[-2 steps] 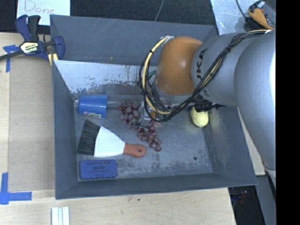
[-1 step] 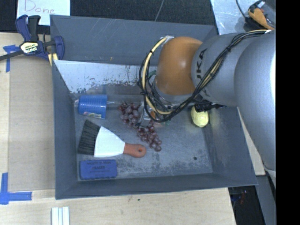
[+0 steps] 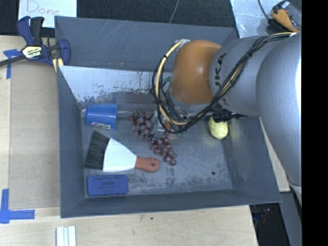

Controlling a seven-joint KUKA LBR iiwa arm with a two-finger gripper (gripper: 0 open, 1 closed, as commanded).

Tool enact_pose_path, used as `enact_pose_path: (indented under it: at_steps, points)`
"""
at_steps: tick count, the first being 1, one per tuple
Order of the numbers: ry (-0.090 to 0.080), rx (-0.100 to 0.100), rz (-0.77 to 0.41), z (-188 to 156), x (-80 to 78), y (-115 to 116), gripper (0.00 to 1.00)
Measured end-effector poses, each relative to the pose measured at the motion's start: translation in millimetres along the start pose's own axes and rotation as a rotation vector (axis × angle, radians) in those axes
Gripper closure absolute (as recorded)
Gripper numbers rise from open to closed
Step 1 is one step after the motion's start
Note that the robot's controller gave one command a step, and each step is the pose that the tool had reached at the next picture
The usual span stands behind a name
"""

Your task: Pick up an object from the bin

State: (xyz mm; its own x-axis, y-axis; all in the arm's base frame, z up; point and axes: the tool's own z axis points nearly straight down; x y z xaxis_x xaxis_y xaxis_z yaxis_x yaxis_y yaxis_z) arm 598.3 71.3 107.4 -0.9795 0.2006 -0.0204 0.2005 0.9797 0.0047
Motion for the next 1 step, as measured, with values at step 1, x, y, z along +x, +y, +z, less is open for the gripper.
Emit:
enact_pose_path:
  at_steps: [1]
  points:
    - [-0.007,-0.002,-0.031,-74.9,9.3,6.6,1.0]
